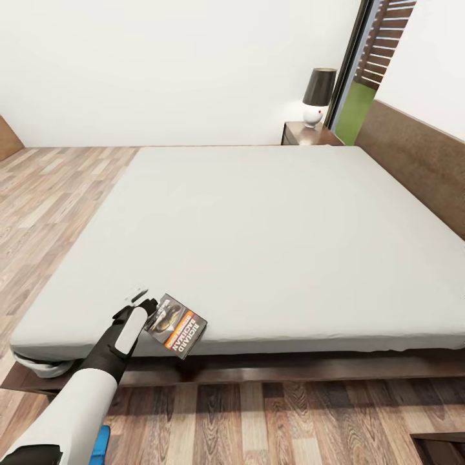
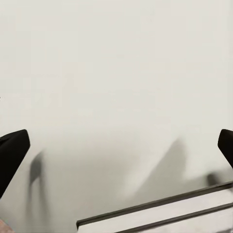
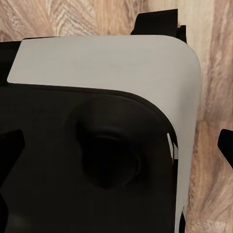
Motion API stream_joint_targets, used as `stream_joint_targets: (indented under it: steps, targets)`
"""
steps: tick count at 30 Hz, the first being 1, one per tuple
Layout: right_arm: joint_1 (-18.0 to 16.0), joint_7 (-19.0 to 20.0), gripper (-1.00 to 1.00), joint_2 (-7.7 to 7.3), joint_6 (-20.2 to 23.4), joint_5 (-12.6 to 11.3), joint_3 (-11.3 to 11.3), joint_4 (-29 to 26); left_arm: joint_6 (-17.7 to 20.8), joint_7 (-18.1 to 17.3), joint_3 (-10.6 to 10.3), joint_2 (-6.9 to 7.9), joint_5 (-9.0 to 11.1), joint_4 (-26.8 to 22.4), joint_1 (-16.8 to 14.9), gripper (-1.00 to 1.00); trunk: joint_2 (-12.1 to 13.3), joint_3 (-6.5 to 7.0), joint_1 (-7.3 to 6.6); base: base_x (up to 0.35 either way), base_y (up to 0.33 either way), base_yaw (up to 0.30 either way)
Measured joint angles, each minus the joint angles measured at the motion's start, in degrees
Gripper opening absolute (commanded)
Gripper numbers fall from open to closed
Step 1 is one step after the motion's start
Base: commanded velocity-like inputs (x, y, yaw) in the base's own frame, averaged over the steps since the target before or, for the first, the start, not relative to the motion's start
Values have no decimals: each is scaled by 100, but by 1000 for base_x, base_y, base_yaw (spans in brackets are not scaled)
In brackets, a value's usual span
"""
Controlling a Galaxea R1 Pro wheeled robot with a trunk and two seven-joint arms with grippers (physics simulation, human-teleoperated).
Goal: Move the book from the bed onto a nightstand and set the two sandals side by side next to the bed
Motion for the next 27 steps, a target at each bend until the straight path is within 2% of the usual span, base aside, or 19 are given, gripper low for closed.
stream_joint_targets:
  steps: [4,5,7,27]
  targets:
    - [0,0,100,0,0,0,0,0,2,3,0,1,4,-1,0,100,0,0,0,0,0,0]
    - [0,0,100,0,0,0,0,0,-9,-8,-3,3,-25,51,-2,100,39,18,-21,0,0,0]
    - [0,0,100,0,0,0,0,-1,-2,8,7,3,69,60,2,100,119,53,-65,0,0,0]
    - [0,6,100,0,0,0,0,3,7,8,14,5,70,51,2,100,921,412,-504,0,0,0]
